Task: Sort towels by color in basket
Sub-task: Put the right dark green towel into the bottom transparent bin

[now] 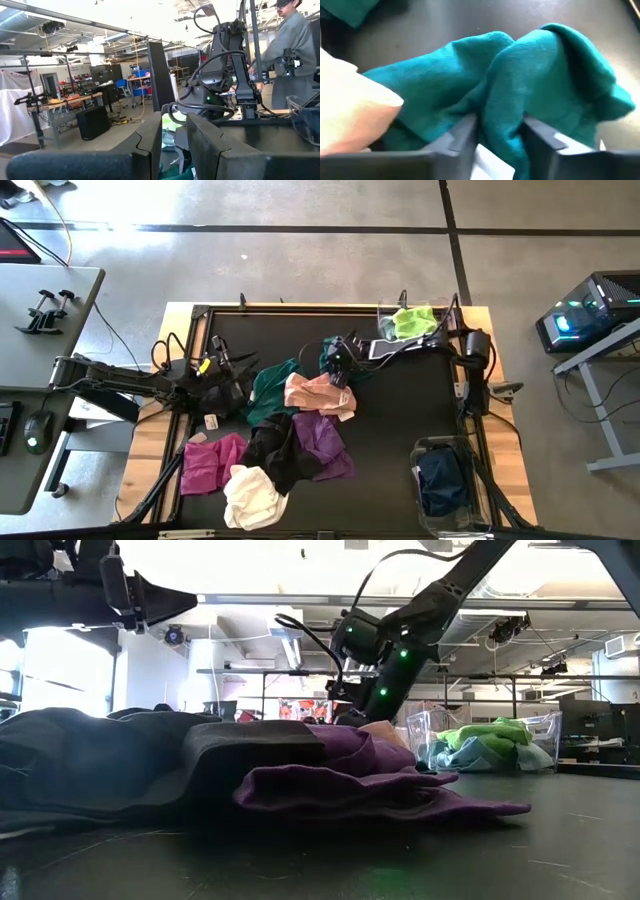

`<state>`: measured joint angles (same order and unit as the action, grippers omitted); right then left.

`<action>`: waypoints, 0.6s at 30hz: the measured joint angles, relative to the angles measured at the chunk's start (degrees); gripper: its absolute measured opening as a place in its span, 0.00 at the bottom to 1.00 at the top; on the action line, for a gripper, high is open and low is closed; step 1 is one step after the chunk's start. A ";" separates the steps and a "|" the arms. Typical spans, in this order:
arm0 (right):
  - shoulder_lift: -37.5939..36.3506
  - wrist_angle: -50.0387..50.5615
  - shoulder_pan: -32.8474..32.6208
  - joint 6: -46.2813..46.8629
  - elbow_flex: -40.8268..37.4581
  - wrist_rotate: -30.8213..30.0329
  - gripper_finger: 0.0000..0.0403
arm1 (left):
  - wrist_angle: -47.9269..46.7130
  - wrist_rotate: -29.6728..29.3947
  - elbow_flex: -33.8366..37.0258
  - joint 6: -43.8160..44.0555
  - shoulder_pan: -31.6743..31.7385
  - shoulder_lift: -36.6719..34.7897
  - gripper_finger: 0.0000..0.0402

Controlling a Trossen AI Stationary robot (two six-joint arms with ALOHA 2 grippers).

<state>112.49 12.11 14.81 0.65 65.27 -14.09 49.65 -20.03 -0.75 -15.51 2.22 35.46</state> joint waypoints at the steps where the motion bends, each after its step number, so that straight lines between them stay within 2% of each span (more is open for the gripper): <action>1: -0.51 0.64 -0.23 0.36 -0.10 -0.76 0.25 | 0.00 0.00 0.00 0.02 0.00 0.00 0.19; 3: -2.20 2.17 -1.05 0.40 -0.35 -2.64 0.12 | 0.00 0.04 0.00 -0.03 0.00 0.00 0.19; 5: -4.80 4.00 -2.46 0.40 -0.46 -5.49 0.05 | 0.01 0.06 0.00 -0.04 0.00 0.00 0.19; 10: -14.74 10.06 -9.40 4.08 -0.37 -14.97 0.09 | -0.02 0.06 0.00 -0.04 0.00 0.00 0.19; 14: -21.51 16.13 -16.11 8.35 0.38 -13.35 0.05 | -0.02 0.21 0.00 0.52 0.00 0.00 0.19; 18: -23.87 30.58 -23.59 18.77 6.29 -13.06 0.04 | -0.02 1.71 0.00 3.34 0.00 0.00 0.19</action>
<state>88.62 42.69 -8.78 19.42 71.57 -27.15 49.63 -18.32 -0.75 -12.17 2.22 35.46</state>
